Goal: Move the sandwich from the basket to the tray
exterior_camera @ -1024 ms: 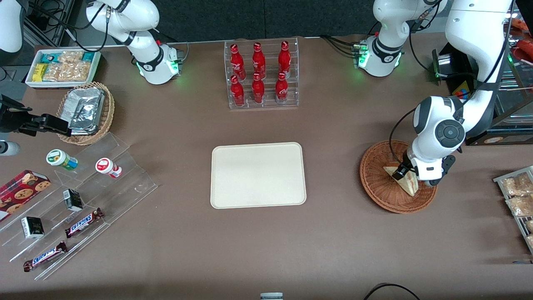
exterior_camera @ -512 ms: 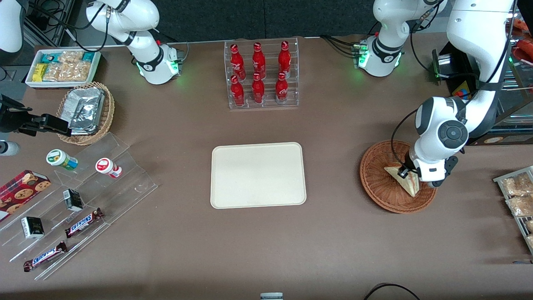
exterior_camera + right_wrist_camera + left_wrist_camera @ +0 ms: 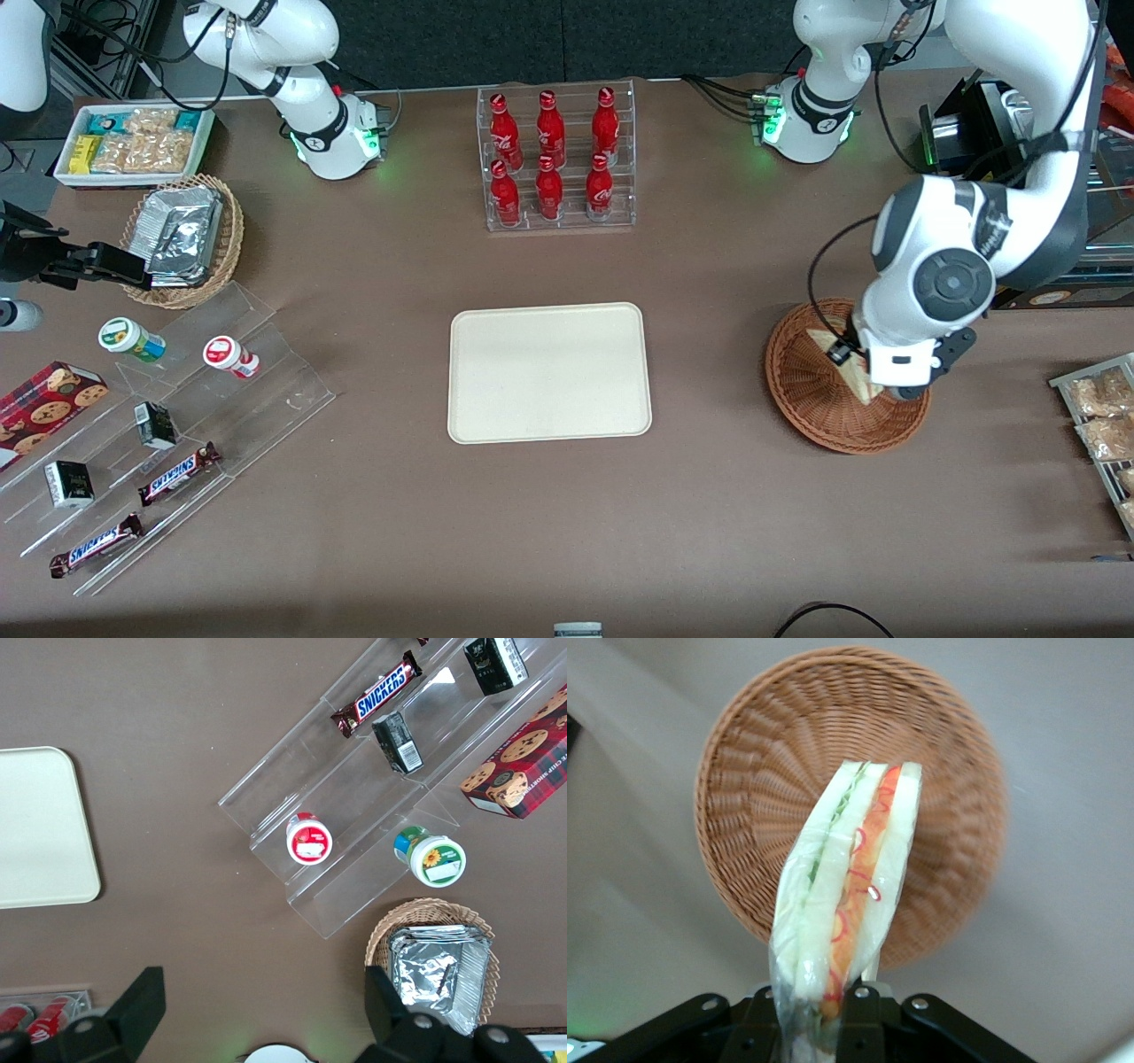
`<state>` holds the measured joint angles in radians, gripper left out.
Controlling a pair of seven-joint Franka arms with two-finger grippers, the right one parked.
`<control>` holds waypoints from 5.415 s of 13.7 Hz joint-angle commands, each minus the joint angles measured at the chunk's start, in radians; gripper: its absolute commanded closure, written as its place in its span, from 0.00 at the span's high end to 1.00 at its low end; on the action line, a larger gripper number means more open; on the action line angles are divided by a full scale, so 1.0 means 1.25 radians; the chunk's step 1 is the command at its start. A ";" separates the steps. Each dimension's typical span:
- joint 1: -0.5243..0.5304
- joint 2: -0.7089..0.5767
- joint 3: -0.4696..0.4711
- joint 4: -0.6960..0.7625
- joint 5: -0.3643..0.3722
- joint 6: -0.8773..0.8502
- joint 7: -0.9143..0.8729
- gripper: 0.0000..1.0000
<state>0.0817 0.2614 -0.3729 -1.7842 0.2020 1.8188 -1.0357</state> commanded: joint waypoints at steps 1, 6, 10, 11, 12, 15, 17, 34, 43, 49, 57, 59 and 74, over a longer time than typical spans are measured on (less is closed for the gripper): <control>-0.011 0.028 -0.074 0.085 0.000 -0.035 -0.008 0.12; -0.174 0.166 -0.101 0.190 0.013 0.005 0.041 0.12; -0.285 0.272 -0.096 0.265 0.020 0.065 0.046 0.12; -0.304 0.291 -0.083 0.270 0.042 0.076 0.038 0.12; -0.314 0.307 -0.083 0.270 0.058 0.078 0.016 0.12; -0.357 0.354 -0.081 0.280 0.096 0.119 -0.005 0.12; -0.362 0.402 -0.077 0.301 0.117 0.151 -0.019 0.12; -0.434 0.458 -0.073 0.378 0.173 0.122 -0.131 0.22; -0.418 0.417 -0.075 0.403 0.166 0.112 -0.145 1.00; -0.290 0.223 -0.075 0.400 0.102 -0.068 -0.196 1.00; -0.066 0.035 -0.075 0.398 0.037 -0.303 0.124 1.00; 0.010 -0.006 -0.075 0.398 -0.004 -0.342 0.243 1.00; -0.068 -0.408 0.255 0.081 -0.152 -0.374 0.745 1.00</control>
<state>0.0126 -0.1728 -0.0680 -1.6004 0.0259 1.3108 -0.1239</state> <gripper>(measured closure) 0.000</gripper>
